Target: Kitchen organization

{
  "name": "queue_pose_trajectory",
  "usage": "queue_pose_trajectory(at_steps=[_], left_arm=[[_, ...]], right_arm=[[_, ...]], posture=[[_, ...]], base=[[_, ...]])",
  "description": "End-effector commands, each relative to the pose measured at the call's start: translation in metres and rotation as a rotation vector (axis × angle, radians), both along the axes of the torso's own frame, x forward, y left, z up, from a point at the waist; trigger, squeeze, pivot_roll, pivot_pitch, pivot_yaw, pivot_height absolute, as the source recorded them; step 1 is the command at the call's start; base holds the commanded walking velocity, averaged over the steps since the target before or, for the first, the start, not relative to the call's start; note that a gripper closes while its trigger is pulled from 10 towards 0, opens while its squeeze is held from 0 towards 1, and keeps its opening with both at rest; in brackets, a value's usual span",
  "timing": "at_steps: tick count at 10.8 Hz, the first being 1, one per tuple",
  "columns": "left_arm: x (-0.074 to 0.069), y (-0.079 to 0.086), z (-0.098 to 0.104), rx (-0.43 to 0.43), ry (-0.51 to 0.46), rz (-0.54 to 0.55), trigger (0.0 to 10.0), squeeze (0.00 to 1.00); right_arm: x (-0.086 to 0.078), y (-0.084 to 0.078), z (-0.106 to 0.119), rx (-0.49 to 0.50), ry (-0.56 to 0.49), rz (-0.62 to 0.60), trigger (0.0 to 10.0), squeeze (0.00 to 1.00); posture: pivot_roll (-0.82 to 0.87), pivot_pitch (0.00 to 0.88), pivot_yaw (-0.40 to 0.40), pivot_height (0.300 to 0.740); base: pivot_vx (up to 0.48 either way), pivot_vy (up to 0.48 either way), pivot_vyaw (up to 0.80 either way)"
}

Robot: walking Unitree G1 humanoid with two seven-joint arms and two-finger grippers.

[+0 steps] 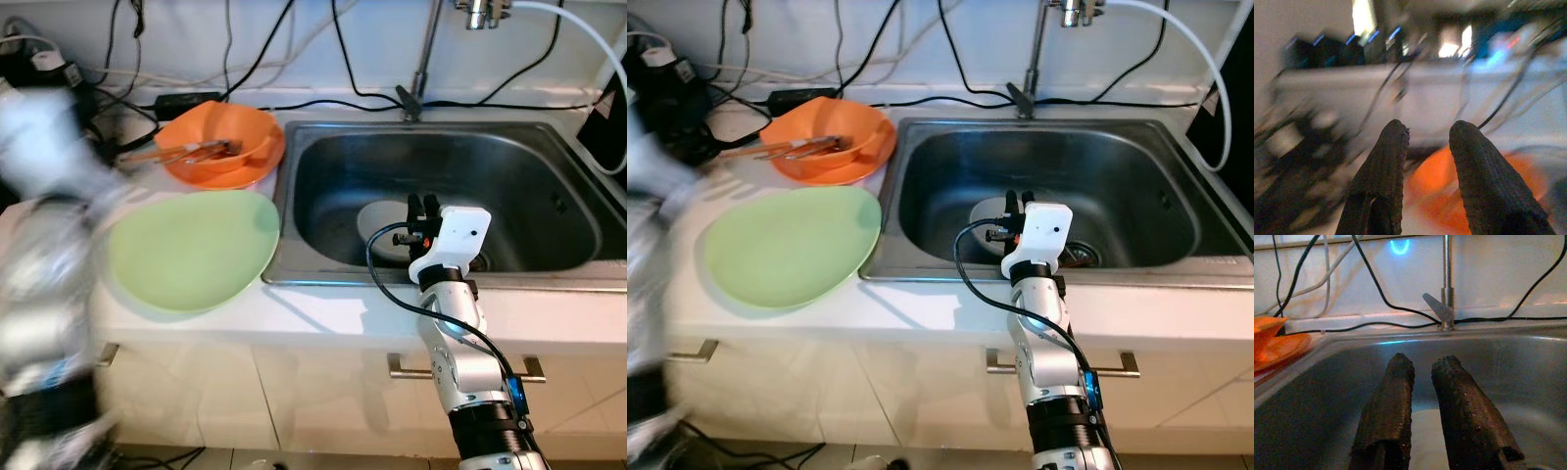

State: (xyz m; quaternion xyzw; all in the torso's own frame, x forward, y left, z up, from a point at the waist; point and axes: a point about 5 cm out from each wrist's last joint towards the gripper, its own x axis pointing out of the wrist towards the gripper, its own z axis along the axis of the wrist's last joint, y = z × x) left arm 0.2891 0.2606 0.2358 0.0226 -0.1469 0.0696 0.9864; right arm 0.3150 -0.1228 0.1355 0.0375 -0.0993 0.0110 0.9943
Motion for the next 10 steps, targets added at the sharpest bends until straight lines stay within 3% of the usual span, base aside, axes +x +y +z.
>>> queue_pose_trajectory(at_steps=[1,2,4,7,9,10], left_arm=[[-0.004,0.008,-0.005,0.009,0.032,0.028,10.0,0.77],[-0.012,0.015,-0.014,-0.011,0.074,0.040,10.0,1.00],[-0.024,0.025,-0.044,-0.134,0.179,-0.008,10.0,1.00],[-0.042,0.036,-0.054,-0.220,0.241,-0.064,10.0,1.00],[-0.046,0.034,-0.055,-0.308,0.237,-0.081,10.0,1.00],[-0.048,0.034,-0.062,-0.343,0.303,-0.089,10.0,0.88]], right_arm=[[0.002,0.004,-0.002,-0.011,0.009,0.022,10.0,0.00],[0.002,0.005,-0.003,-0.012,0.013,0.028,10.0,0.00],[0.002,0.007,-0.004,-0.015,0.019,0.034,10.0,0.00],[0.003,0.007,-0.007,-0.013,0.028,0.031,10.0,0.00],[0.003,0.007,-0.007,-0.012,0.032,0.030,10.0,0.00],[0.004,0.007,-0.008,-0.012,0.034,0.032,10.0,0.00]], posture=[[0.12,0.000,0.044,0.740],[0.13,0.000,0.042,0.740],[0.13,0.000,0.045,0.740],[0.14,0.000,0.048,0.740],[0.15,0.000,0.046,0.740],[0.15,0.000,0.045,0.740]], base=[[0.000,0.000,0.00],[0.000,0.000,0.00],[0.000,0.000,0.00],[0.000,0.000,0.00],[0.000,0.000,0.00],[0.000,0.000,0.00]])
